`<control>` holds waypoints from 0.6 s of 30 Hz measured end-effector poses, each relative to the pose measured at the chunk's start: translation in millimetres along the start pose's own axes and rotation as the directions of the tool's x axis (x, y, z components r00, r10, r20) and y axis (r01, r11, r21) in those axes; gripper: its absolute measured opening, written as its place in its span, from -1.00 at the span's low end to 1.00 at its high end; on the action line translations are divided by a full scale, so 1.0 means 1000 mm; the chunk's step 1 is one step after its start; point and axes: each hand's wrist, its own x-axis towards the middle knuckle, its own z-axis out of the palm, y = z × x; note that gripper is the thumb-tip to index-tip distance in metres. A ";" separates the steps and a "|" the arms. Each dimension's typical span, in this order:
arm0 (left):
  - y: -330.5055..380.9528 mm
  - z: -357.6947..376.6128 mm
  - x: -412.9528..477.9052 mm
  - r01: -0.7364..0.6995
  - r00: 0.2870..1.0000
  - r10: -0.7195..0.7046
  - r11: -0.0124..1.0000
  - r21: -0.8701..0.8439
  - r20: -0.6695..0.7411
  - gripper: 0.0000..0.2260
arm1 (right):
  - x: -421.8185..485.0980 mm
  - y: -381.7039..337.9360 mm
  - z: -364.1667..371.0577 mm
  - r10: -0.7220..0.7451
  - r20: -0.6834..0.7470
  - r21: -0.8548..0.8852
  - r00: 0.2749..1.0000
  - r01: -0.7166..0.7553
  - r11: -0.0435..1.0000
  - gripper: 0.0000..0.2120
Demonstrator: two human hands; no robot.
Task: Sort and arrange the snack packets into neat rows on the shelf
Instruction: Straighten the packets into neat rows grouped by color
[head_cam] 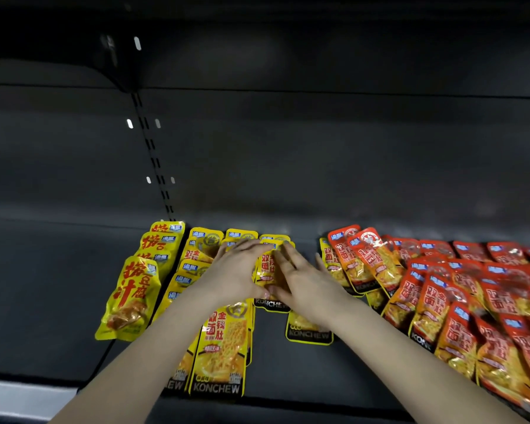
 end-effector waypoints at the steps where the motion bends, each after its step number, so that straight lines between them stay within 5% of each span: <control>1: -0.001 0.000 0.002 0.002 1.000 -0.002 1.000 0.005 0.006 -0.21 | 0.002 0.000 0.001 0.003 0.006 0.005 1.000 -0.003 1.000 -0.32; 9: -0.006 0.001 0.011 0.023 0.991 -0.025 1.000 0.017 0.133 -0.33 | 0.005 0.003 0.012 0.022 0.019 0.006 1.000 -0.022 1.000 -0.39; 18: 0.002 -0.006 -0.011 -0.016 0.999 0.015 0.999 0.051 0.028 -0.32 | -0.016 0.021 -0.005 0.020 -0.039 0.009 0.999 -0.020 1.000 -0.40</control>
